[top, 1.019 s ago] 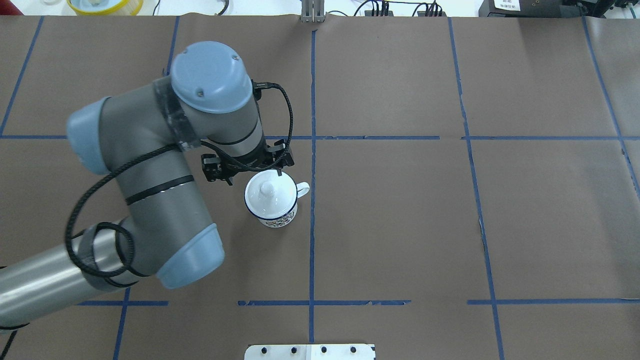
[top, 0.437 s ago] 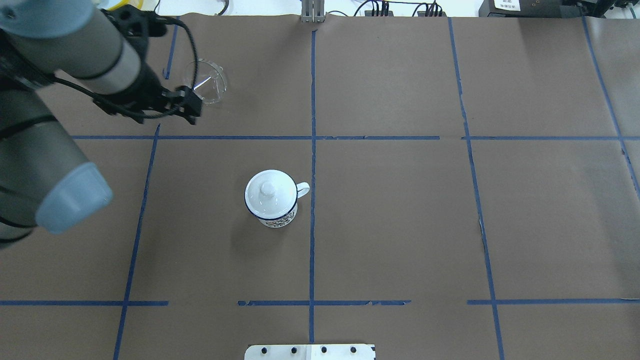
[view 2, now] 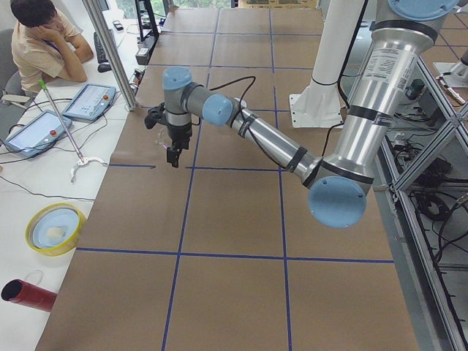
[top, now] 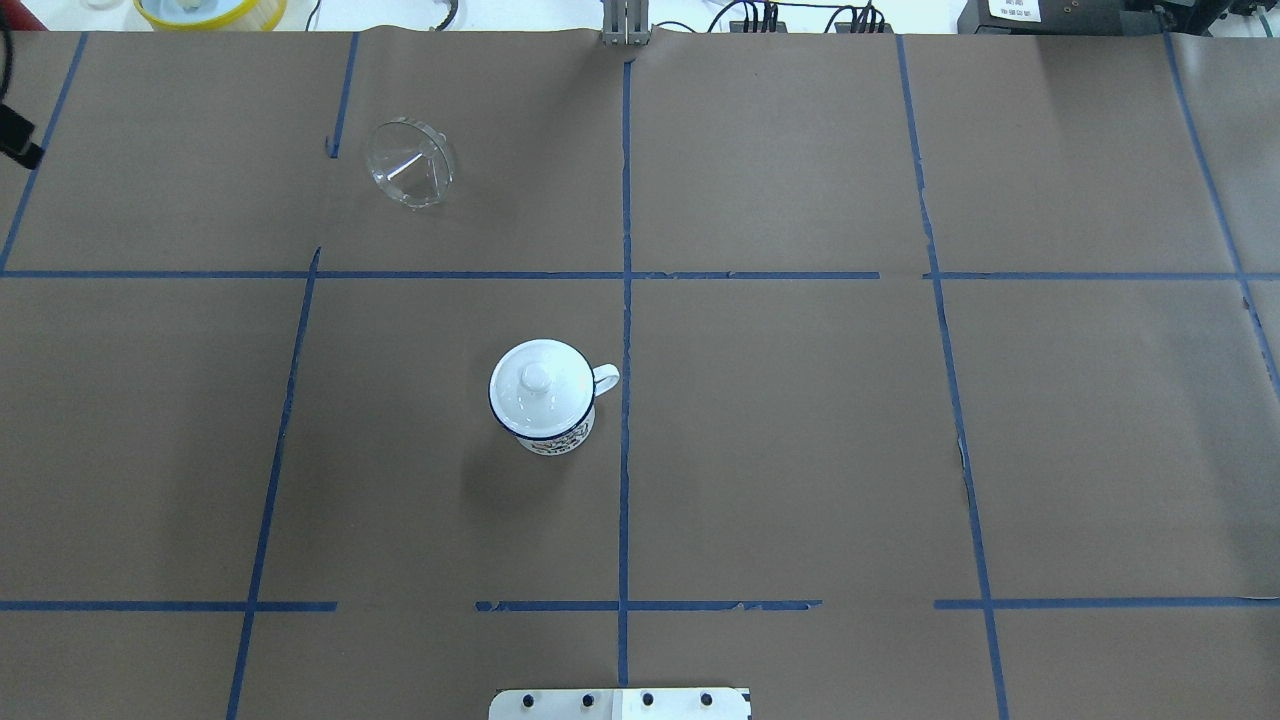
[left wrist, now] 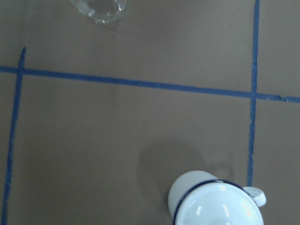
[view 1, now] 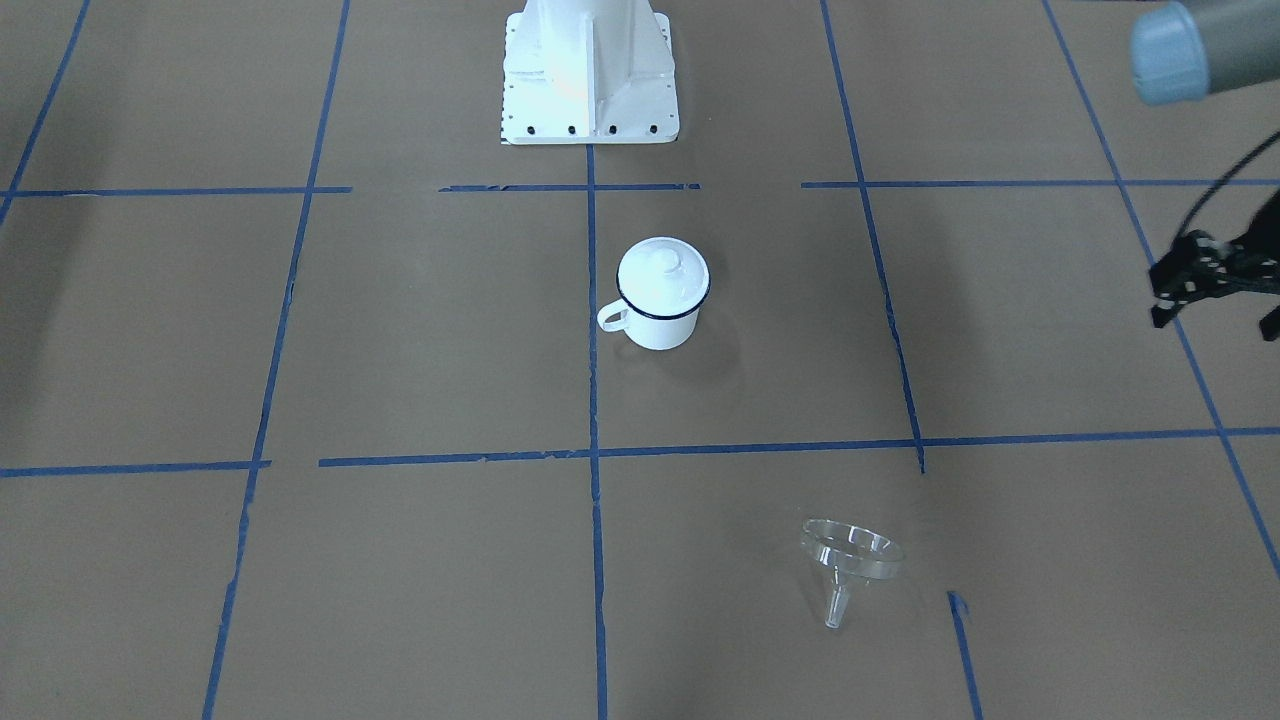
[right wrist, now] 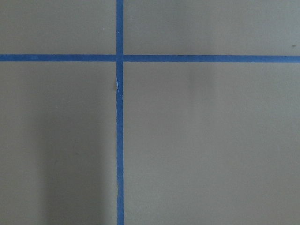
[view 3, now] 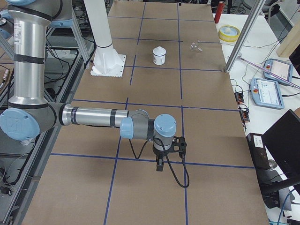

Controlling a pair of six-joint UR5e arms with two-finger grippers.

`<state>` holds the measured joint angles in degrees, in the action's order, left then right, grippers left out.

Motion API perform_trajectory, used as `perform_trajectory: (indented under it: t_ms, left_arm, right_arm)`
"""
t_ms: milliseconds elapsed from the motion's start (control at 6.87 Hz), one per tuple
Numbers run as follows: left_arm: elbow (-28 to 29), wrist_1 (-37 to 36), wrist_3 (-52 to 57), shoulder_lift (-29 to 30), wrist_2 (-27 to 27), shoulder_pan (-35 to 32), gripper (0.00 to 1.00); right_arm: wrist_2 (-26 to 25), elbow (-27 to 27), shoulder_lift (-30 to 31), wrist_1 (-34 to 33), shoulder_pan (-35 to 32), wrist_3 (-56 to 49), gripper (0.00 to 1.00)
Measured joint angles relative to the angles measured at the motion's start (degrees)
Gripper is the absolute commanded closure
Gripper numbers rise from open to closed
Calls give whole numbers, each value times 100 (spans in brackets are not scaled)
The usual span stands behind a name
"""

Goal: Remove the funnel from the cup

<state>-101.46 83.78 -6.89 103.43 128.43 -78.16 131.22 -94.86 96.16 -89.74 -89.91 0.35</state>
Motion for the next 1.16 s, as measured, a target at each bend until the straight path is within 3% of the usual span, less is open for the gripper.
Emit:
perform_trajectory:
  t_ms: [291,582,1165]
  left_arm:
    - [676,430,728,-831,361,-648,0]
    - [749,516,858,-1390,423,-1170,0]
    - [788,525,810,-1545,499,-1452,0]
  right_arm:
    - [0,-1,0,0,0,0,0]
    - [0,-5,0,0,0,0,0]
    - [0,-1,0,0,0,0,0]
